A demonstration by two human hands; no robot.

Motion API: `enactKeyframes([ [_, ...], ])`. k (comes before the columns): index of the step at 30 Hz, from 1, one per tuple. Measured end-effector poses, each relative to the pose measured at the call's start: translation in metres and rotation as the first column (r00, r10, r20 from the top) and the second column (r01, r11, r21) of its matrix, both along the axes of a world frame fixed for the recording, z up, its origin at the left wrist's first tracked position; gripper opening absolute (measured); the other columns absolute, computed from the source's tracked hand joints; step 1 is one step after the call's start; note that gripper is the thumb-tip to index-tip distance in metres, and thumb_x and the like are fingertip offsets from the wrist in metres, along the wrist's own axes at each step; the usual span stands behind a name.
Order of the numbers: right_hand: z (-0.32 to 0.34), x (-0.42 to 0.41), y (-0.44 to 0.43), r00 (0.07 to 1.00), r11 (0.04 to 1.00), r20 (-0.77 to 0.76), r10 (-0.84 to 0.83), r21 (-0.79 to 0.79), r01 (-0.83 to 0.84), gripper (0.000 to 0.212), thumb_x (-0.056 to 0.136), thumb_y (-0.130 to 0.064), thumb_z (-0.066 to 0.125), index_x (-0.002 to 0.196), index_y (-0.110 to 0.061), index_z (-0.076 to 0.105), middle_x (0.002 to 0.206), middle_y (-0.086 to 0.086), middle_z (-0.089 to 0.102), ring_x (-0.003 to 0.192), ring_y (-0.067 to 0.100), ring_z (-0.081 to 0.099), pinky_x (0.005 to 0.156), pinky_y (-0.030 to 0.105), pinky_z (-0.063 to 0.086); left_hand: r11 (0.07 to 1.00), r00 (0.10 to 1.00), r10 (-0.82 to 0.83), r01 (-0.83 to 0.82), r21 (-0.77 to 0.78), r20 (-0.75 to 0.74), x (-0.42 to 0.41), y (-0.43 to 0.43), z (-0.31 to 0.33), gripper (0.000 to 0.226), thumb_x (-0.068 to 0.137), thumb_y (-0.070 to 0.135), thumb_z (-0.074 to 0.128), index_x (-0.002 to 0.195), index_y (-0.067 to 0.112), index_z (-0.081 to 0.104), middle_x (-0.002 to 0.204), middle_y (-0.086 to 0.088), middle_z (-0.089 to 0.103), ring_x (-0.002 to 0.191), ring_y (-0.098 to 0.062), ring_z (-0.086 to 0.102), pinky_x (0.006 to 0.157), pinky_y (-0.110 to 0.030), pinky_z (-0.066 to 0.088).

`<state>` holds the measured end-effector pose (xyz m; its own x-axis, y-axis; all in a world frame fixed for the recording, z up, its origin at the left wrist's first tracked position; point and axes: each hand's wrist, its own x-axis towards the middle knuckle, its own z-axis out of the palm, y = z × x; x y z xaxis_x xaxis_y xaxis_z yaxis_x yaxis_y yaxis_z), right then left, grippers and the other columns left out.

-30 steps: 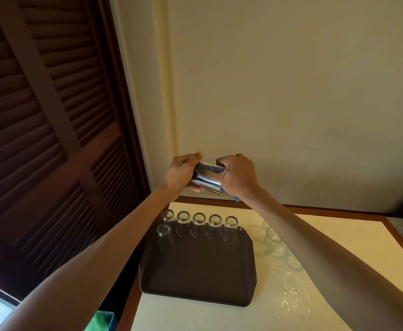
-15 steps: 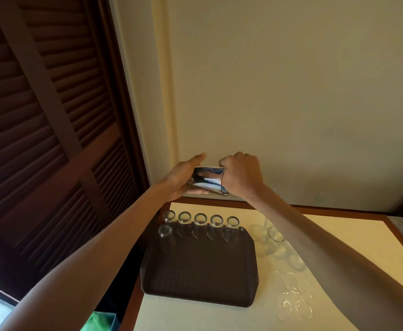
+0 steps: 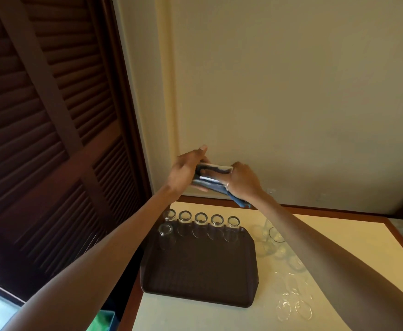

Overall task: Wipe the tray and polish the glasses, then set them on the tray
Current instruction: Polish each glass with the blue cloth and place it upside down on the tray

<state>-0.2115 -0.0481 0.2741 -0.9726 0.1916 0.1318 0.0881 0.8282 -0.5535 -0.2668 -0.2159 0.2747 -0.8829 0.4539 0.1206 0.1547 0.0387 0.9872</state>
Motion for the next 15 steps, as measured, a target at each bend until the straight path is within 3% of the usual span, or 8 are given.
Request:
enactKeyframes([
  [1,0.003,0.000,0.000,0.997,0.968,-0.071,-0.039,0.245,0.055,0.030,0.094,-0.028,0.054,0.075,-0.011,0.069,0.069,0.009,0.066,0.062,0.029,0.060,0.053,0.034,0.045,0.999,0.994,-0.028,0.032,-0.034,0.103,-0.002,-0.001,0.002,0.052,0.106,0.052,0.046,0.099,0.005,0.068,0.098,-0.022,0.073,0.090,-0.037,0.074,0.074,-0.044,0.064],
  [3,0.006,0.001,0.001,0.982,0.865,-0.190,0.026,0.497,0.073,0.035,0.085,-0.035,0.044,0.069,-0.012,0.064,0.064,0.004,0.058,0.064,0.029,0.056,0.052,0.031,0.031,0.988,0.980,0.004,0.026,-0.151,0.201,-0.003,0.000,0.003,0.055,0.106,0.057,0.043,0.099,0.009,0.070,0.097,-0.018,0.075,0.090,-0.035,0.075,0.086,-0.045,0.063],
  [5,0.002,-0.003,0.005,0.970,0.868,-0.236,0.056,0.492,0.070,0.049,0.091,-0.052,0.050,0.062,-0.014,0.056,0.056,0.000,0.052,0.058,0.027,0.055,0.050,0.032,0.027,0.974,0.986,0.059,-0.023,-0.226,0.154,-0.002,0.002,0.005,0.060,0.103,0.062,0.044,0.105,0.008,0.070,0.087,-0.014,0.077,0.073,-0.027,0.076,0.065,-0.035,0.063],
  [7,-0.009,-0.005,0.005,0.962,0.960,-0.272,-0.003,0.269,0.079,0.062,0.086,-0.069,0.061,0.057,-0.015,0.058,0.048,-0.001,0.053,0.047,0.021,0.052,0.046,0.031,0.034,0.971,0.996,0.074,-0.061,-0.230,0.046,-0.001,0.002,0.006,0.064,0.100,0.067,0.045,0.107,0.008,0.069,0.084,-0.016,0.076,0.065,-0.026,0.076,0.049,-0.028,0.058],
  [9,-0.015,-0.003,-0.003,0.980,0.995,-0.196,-0.034,-0.102,0.014,0.066,0.081,-0.075,0.060,0.064,-0.012,0.067,0.048,0.002,0.059,0.042,0.020,0.053,0.047,0.031,0.042,0.977,0.991,0.085,-0.103,-0.187,-0.103,0.000,0.001,0.006,0.061,0.102,0.064,0.045,0.099,0.008,0.068,0.081,-0.022,0.072,0.065,-0.029,0.075,0.047,-0.029,0.058],
  [12,-0.014,0.007,-0.016,0.981,0.734,0.054,0.186,-0.671,-0.103,0.052,0.095,-0.060,0.051,0.079,-0.013,0.065,0.050,0.000,0.058,0.038,0.013,0.048,0.041,0.027,0.045,0.984,0.932,0.129,-0.164,-0.076,-0.339,0.006,0.004,0.004,0.054,0.105,0.051,0.050,0.089,0.004,0.068,0.077,-0.023,0.068,0.062,-0.028,0.072,0.042,-0.029,0.055],
  [13,-0.011,0.012,-0.018,0.963,0.653,0.092,0.254,-0.751,-0.100,0.046,0.099,-0.052,0.048,0.078,-0.013,0.061,0.047,-0.002,0.053,0.034,0.009,0.044,0.037,0.021,0.040,0.983,0.902,0.147,-0.180,-0.042,-0.407,0.009,0.005,0.001,0.051,0.106,0.048,0.050,0.087,0.004,0.069,0.074,-0.020,0.068,0.061,-0.027,0.071,0.043,-0.029,0.054],
  [15,-0.011,0.011,-0.016,0.962,0.635,0.046,0.269,-0.760,-0.141,0.039,0.099,-0.046,0.048,0.077,-0.016,0.061,0.047,-0.005,0.055,0.035,0.006,0.047,0.038,0.018,0.039,0.981,0.860,0.167,-0.193,-0.005,-0.482,0.009,0.006,-0.006,0.047,0.108,0.045,0.050,0.086,0.007,0.069,0.073,-0.016,0.067,0.062,-0.023,0.069,0.048,-0.026,0.053],
])
